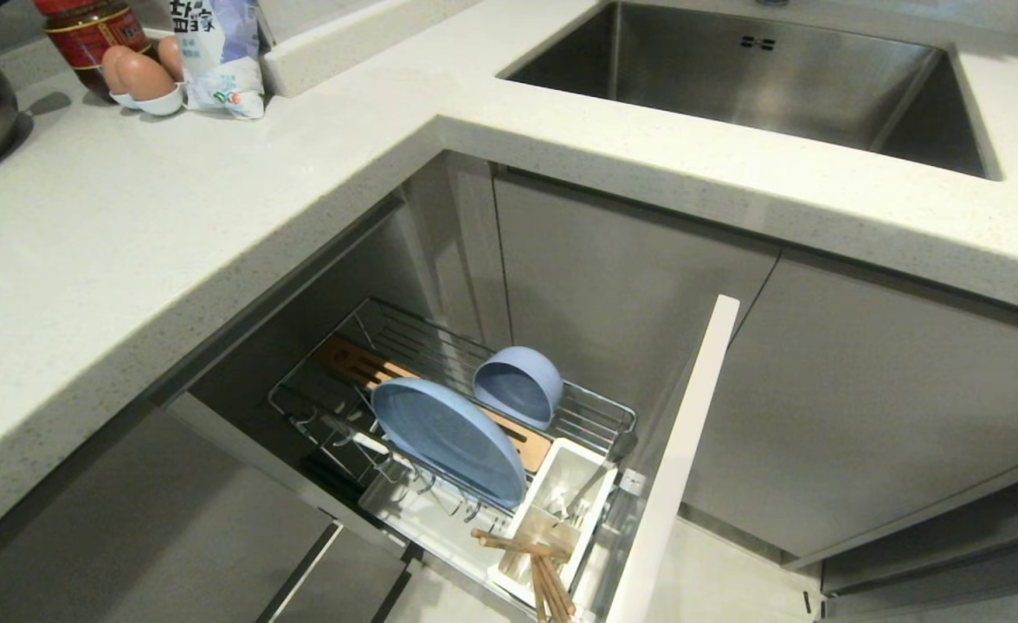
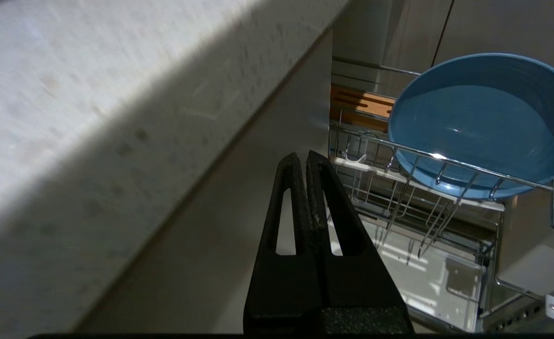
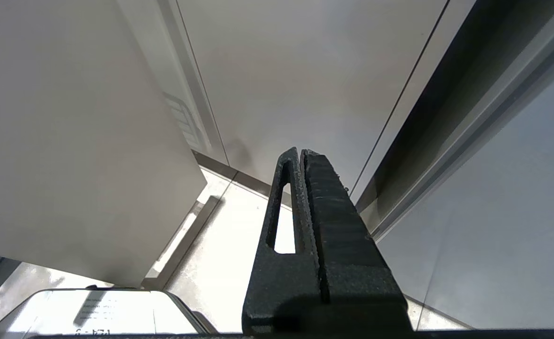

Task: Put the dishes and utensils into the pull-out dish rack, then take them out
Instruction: Take the plate out of the cupboard

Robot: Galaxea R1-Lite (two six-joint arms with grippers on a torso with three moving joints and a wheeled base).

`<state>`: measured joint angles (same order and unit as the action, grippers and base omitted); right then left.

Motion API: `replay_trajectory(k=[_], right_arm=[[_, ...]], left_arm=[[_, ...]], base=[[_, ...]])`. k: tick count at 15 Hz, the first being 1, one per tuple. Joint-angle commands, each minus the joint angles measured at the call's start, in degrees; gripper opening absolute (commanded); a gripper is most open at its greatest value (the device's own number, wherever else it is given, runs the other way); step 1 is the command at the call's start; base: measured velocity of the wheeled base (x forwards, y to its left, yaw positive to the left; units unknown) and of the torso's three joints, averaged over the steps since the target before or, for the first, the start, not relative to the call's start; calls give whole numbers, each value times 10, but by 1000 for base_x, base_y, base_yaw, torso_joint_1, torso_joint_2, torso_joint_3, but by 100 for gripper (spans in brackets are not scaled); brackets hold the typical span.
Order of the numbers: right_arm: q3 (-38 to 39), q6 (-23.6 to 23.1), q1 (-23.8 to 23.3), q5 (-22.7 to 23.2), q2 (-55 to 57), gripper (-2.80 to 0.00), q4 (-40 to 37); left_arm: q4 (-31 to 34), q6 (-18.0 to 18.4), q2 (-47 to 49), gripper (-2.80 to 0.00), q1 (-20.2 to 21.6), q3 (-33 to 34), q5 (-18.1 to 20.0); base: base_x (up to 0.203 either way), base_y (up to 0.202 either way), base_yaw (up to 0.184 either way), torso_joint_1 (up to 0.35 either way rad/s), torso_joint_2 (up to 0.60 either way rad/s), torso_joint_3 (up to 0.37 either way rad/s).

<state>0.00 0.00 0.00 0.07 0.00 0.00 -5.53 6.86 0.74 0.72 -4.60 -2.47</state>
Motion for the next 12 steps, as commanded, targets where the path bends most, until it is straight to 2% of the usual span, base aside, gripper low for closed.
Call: replay_trajectory(k=[1,2,4,12], right_arm=[[0,0,0,0,0,-280,0],[0,0,0,0,0,-280,0],[0,0,0,0,0,-280,0],[0,1,0,0,0,-280,0]], left_arm=[[-42,-1,-6,-280,0,56,0],[-20,-1,-6,-280,-1,55,2],[49,1,-7,-280,-1,52,38],[43,-2,-7,-280,-1,54,48]], base=[[0,0,0,0,0,0],[0,0,0,0,0,0],[0,0,0,0,0,0],[0,0,0,0,0,0]])
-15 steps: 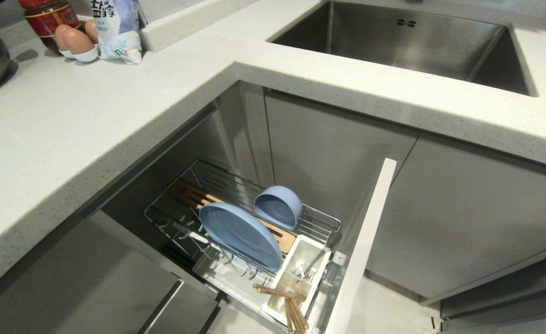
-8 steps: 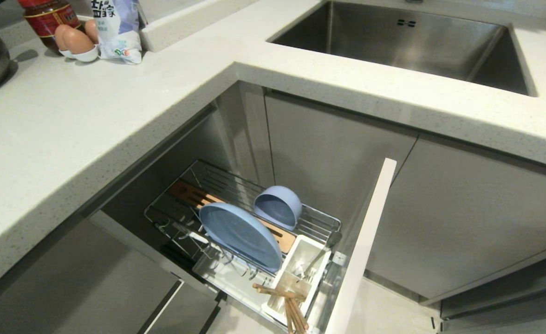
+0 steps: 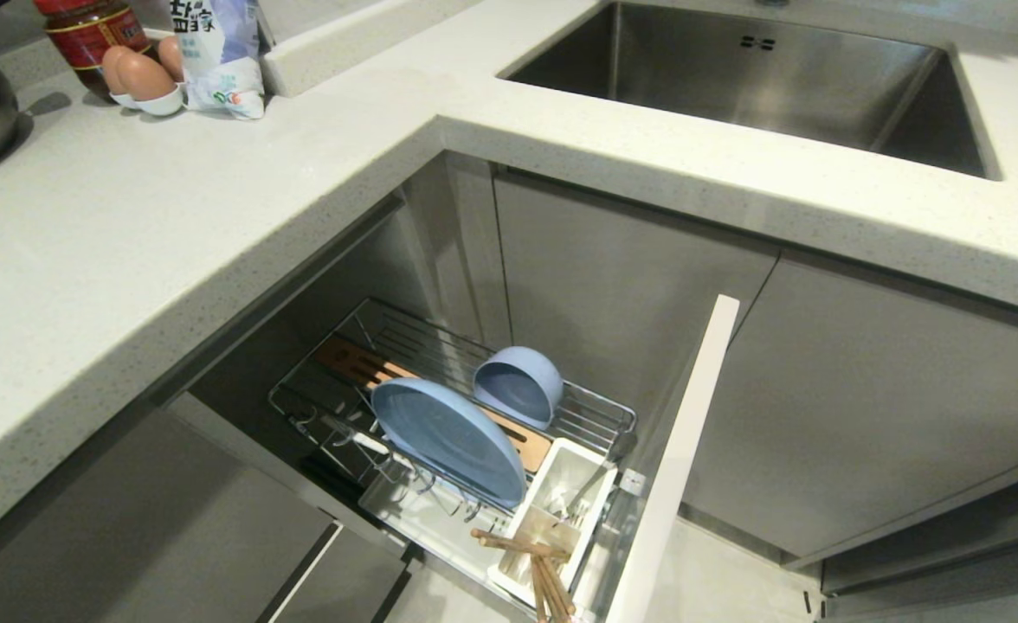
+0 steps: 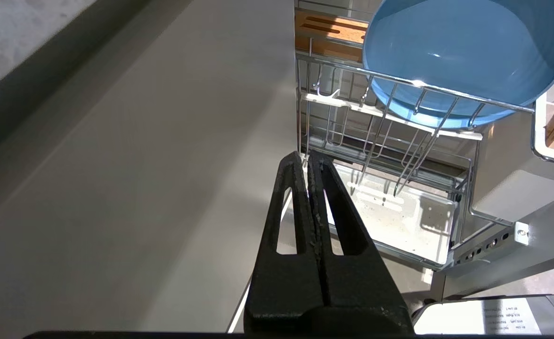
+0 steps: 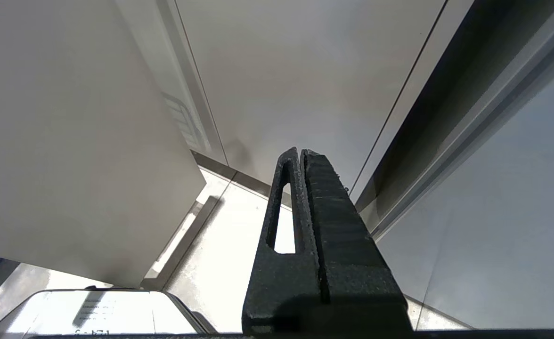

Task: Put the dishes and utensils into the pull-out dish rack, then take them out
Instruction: Take the plate out of the cupboard

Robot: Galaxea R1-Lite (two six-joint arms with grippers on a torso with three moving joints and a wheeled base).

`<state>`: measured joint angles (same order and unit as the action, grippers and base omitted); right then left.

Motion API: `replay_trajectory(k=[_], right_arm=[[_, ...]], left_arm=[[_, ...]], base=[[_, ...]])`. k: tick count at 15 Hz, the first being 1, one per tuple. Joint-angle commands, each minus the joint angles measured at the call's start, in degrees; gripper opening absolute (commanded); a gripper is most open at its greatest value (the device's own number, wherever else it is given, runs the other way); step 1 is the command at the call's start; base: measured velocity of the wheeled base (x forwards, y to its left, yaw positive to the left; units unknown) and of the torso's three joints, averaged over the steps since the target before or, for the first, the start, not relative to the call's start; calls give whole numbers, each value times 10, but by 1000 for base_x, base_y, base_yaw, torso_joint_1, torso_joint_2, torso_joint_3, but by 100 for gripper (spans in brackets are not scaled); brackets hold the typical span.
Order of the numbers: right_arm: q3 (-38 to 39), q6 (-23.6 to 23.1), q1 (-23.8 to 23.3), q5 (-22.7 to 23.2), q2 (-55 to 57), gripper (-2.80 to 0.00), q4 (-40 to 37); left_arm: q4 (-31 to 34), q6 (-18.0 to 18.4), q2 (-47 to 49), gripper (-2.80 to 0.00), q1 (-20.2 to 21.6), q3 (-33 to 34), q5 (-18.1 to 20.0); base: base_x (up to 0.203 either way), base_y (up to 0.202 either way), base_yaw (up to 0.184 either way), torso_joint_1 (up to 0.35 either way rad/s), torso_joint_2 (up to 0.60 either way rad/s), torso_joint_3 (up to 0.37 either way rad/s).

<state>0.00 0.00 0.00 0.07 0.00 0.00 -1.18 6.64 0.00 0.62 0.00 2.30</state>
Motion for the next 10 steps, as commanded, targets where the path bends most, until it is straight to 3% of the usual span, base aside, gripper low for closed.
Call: replay_trajectory(k=[1,3,5,8,10], right_arm=[[0,0,0,0,0,-280,0],[0,0,0,0,0,-280,0],[0,0,0,0,0,-280,0],[0,0,0,0,0,-280,0],[0,0,0,0,0,-280,0]], left_arm=[[-22,2,1,-280,0,3,1],[-81,4,1,-280,0,-47,5],[-70,6,2,-280,0,-137,17],[42,31,21,-280,-1,-335,52],[87,53,86,-280,-1,-452,73]], base=[[0,0,0,0,0,0],[0,0,0,0,0,0],[0,0,0,0,0,0],[0,0,0,0,0,0],[0,0,0,0,0,0]])
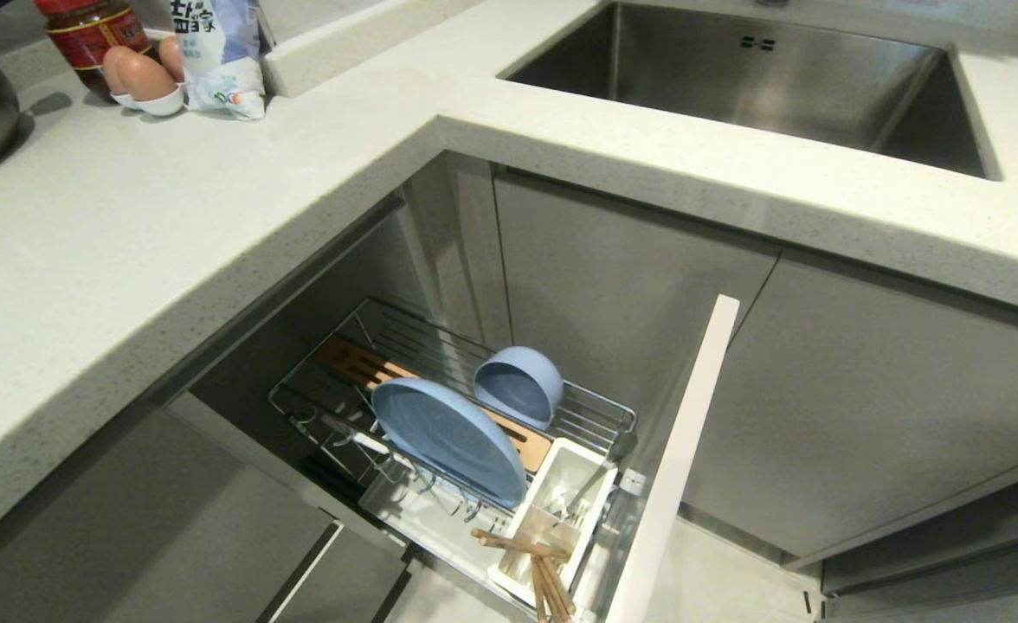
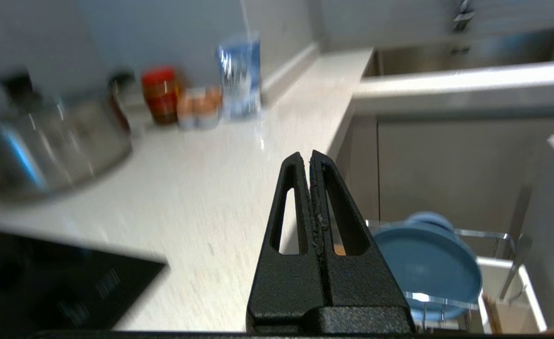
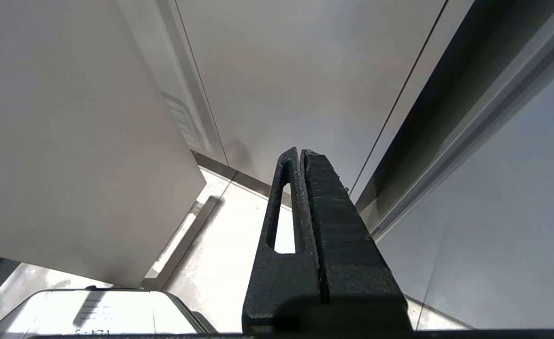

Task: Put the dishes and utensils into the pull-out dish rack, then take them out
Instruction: Take the plate out of the cupboard

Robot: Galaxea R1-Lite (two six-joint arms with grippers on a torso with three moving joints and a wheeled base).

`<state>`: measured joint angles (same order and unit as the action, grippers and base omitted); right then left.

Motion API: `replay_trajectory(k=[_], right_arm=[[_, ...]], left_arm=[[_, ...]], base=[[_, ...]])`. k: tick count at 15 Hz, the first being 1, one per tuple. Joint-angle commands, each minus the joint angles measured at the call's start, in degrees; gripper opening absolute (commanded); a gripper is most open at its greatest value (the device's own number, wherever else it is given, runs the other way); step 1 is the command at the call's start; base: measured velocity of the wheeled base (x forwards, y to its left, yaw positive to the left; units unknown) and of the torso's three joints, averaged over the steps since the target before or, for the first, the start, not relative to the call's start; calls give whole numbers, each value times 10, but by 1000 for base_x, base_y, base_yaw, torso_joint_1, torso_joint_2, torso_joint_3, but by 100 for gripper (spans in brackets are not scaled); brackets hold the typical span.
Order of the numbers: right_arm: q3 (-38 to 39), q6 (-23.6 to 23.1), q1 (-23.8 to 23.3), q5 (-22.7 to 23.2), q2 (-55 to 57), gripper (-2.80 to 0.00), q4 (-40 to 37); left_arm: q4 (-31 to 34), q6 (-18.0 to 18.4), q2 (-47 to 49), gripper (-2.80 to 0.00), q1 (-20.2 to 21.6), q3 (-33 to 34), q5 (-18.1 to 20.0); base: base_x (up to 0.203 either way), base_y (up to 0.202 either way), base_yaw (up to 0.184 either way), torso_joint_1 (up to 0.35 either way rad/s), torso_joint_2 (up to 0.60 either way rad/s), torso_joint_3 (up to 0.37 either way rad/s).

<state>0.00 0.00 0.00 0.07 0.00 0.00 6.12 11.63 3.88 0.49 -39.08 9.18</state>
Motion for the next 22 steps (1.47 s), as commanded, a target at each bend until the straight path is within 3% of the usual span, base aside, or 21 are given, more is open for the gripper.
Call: replay_trajectory(k=[1,3,4,5,8,9,11,14,16,18,22], right_arm=[[0,0,0,0,0,-280,0],[0,0,0,0,0,-280,0],[0,0,0,0,0,-280,0],[0,0,0,0,0,-280,0],[0,0,0,0,0,-280,0],[0,0,0,0,0,-280,0],[0,0,0,0,0,-280,0],[0,0,0,0,0,-280,0],[0,0,0,0,0,-280,0],[0,0,0,0,0,-280,0],[0,0,0,0,0,-280,0]], left_arm=[[9,6,106,-280,1,-102,20],[-50,-17,216,-280,1,-174,39],[-90,-51,271,-280,1,-209,41],[-128,-99,321,-280,1,-241,35],[-205,-300,434,-280,-9,-282,-25],[-208,-328,457,-280,-40,-286,-37],[-199,-343,480,-280,-126,-288,-71],[-178,-349,530,-280,-258,-288,-162],[-175,-350,561,-280,-365,-286,-239],[-176,-349,608,-280,-465,-284,-342],[-176,-350,688,-280,-577,-282,-533]], base=[[0,0,0,0,0,0],[0,0,0,0,0,0],[0,0,0,0,0,0],[0,0,0,0,0,0],[0,0,0,0,0,0],[0,0,0,0,0,0],[0,0,0,0,0,0],[0,0,0,0,0,0],[0,0,0,0,0,0],[0,0,0,0,0,0],[0,0,0,0,0,0]])
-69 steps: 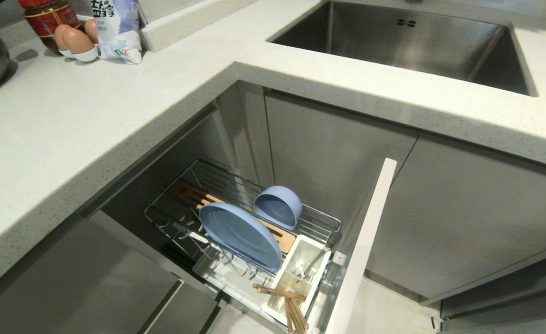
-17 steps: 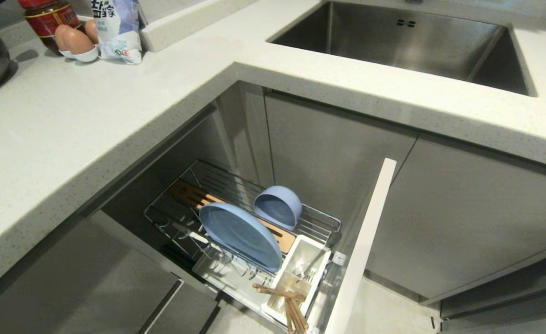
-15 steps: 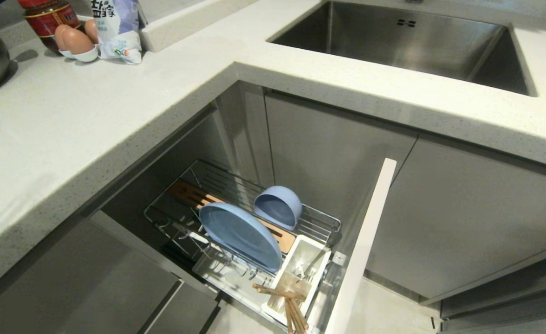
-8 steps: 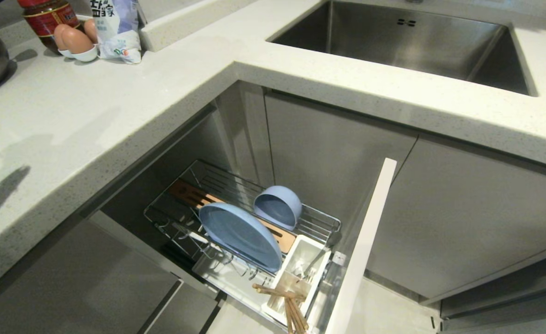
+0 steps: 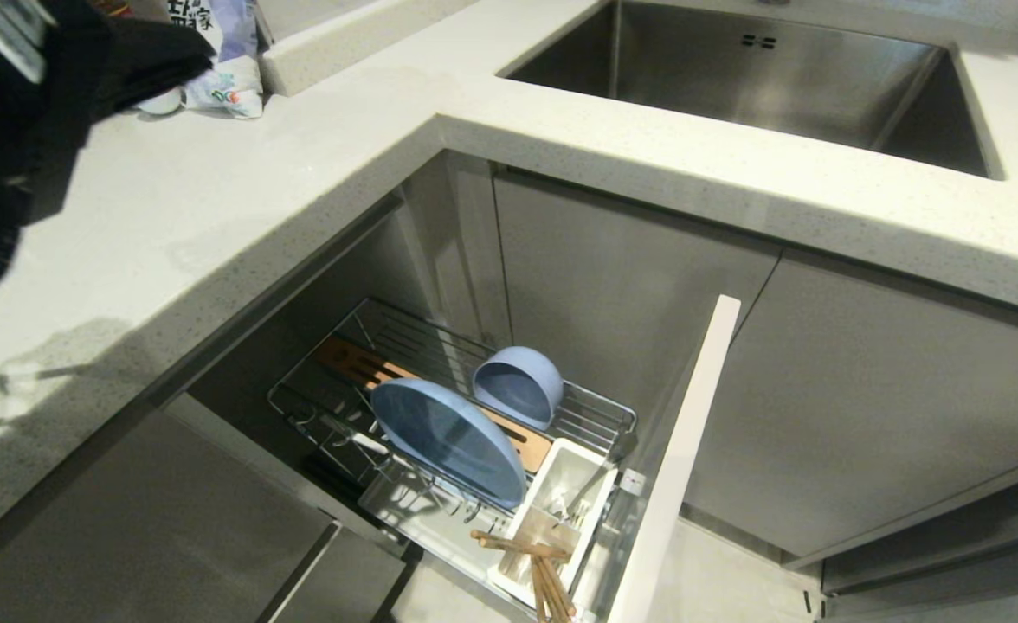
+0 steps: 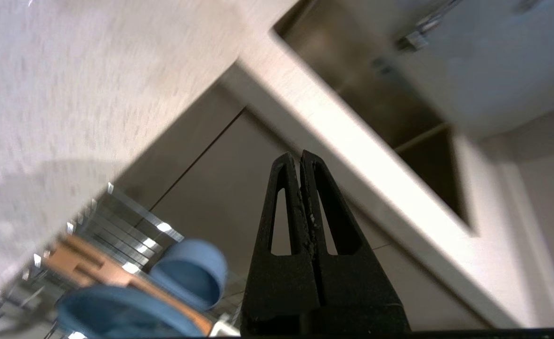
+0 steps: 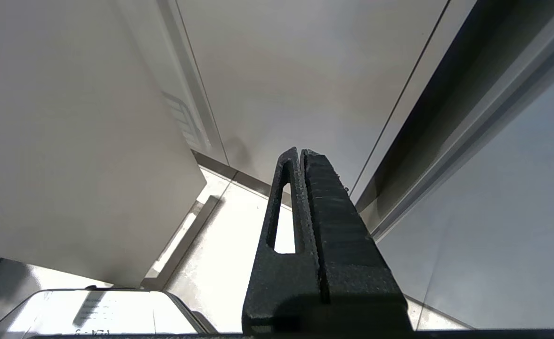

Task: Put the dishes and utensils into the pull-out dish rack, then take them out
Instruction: Take the plate out of the cupboard

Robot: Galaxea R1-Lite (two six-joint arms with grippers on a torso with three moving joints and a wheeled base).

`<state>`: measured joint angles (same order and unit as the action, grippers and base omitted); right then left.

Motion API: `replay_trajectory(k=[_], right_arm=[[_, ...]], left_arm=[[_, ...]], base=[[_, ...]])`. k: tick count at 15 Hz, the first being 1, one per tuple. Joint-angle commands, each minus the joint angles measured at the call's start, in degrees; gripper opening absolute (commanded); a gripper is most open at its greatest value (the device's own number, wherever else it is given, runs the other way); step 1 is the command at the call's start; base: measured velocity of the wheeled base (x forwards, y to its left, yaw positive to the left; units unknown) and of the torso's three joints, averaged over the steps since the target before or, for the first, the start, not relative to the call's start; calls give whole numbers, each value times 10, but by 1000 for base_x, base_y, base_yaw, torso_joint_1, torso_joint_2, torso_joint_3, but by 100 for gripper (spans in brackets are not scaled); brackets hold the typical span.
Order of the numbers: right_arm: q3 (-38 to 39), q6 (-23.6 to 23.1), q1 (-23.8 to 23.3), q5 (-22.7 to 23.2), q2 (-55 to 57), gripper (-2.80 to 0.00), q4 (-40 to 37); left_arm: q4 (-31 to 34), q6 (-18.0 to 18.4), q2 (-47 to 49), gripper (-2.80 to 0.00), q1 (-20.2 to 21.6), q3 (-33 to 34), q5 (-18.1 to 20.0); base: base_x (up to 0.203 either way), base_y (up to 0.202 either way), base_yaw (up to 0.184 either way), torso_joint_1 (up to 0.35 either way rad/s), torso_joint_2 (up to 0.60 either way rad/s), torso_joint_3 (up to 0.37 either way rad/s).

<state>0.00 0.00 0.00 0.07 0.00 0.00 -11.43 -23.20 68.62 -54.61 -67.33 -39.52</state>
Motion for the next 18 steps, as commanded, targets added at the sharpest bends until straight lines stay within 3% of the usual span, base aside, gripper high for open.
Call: replay_trajectory(k=[1,4,8,10,15,18], right_arm=[[0,0,0,0,0,-280,0],[0,0,0,0,0,-280,0],[0,0,0,0,0,-280,0],[0,0,0,0,0,-280,0],[0,0,0,0,0,-280,0],[0,0,0,0,0,-280,0]], left_arm=[[2,-1,61,-280,-47,0,-77],[7,-8,93,-280,-94,5,-101],[15,-56,116,-280,-122,-2,-120],[39,-99,140,-280,-146,-17,-141],[185,-230,196,-280,-163,-75,-230],[209,-247,206,-280,-162,-84,-256]], base=[[0,0,0,0,0,0],[0,0,0,0,0,0],[0,0,0,0,0,0],[0,0,0,0,0,0],[0,0,0,0,0,0],[0,0,0,0,0,0]])
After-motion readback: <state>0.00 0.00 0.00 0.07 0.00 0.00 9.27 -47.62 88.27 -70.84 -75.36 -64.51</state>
